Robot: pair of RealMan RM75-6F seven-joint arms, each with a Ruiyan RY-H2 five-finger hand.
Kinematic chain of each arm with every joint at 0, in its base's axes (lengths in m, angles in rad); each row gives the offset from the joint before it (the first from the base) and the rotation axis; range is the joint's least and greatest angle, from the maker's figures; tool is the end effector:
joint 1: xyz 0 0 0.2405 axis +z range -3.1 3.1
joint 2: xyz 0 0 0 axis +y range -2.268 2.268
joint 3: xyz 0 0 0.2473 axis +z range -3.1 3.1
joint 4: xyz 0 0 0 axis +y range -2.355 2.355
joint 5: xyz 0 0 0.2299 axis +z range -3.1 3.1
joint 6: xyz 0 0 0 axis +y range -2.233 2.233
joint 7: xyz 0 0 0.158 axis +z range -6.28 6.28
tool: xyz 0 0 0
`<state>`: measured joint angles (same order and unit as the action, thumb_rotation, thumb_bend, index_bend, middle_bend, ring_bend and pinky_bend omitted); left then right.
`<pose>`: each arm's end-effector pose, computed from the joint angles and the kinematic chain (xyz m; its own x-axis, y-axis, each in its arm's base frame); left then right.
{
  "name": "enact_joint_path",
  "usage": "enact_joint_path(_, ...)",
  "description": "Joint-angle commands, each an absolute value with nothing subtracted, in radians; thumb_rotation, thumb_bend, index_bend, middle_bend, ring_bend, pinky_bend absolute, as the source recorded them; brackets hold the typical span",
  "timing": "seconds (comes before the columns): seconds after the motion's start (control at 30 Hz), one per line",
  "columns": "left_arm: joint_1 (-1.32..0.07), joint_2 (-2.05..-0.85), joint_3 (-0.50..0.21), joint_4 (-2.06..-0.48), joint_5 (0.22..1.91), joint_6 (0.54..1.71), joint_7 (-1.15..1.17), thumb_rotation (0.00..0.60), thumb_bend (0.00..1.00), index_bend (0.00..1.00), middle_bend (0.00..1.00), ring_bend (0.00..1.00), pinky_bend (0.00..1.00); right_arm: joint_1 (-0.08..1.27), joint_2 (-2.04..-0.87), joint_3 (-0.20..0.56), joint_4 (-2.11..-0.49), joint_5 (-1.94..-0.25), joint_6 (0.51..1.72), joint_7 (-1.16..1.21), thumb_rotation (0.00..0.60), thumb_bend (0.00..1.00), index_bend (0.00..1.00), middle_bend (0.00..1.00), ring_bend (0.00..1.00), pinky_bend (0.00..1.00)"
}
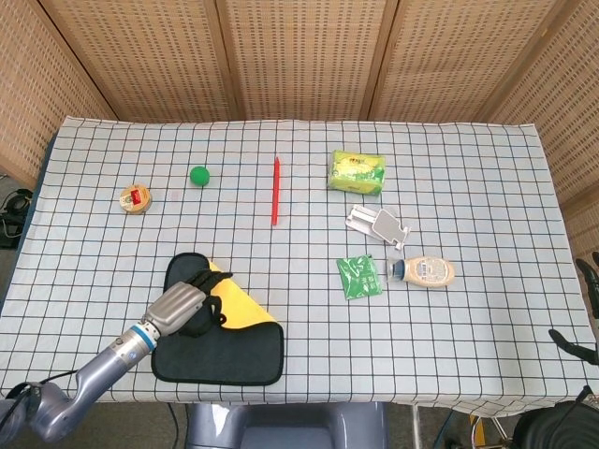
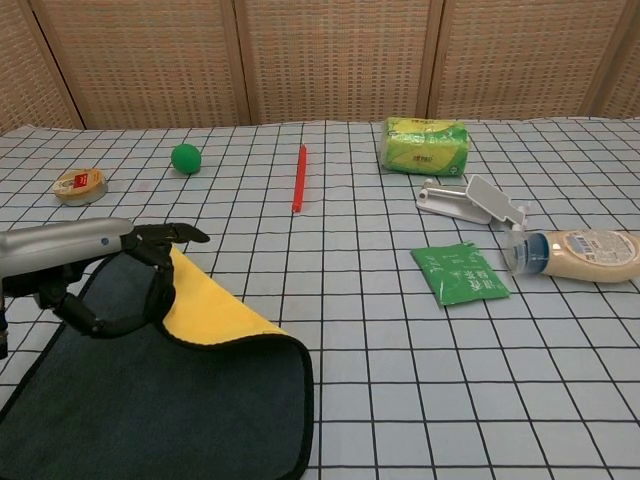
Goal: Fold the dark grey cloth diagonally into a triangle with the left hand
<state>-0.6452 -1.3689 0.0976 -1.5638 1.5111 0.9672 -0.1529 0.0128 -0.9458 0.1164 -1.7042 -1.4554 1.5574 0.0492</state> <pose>-0.1954 0.2698 -0.0318 0.3581 0.5161 0.7781 0.8794 -0.4665 -0.0953 -0.3122 -0.1869 0.2053 0.4222 0.1120 0.8995 -0.9061 0.0823 0.4150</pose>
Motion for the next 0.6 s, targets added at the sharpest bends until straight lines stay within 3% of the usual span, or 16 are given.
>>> enact_joint_path(0.03, -0.617, -1.351, 0.130, -1.559, 1.542, 0.992, -0.159, 0.600, 0.47, 0.57, 0.00, 0.00, 0.00, 0.012, -0.945, 0.116, -1.706, -1.458, 1.559, 0.049, 0.600, 0.00, 0.00, 0.00, 0.00, 0.00)
enact_joint_path(0.6, -0.514, -1.321, 0.220, -1.532, 1.632, 1.074, -0.160, 0.600, 0.47, 0.57, 0.00, 0.00, 0.00, 0.006, -0.938, 0.110, -1.713, -1.472, 1.571, 0.059, 0.600, 0.00, 0.00, 0.00, 0.00, 0.00)
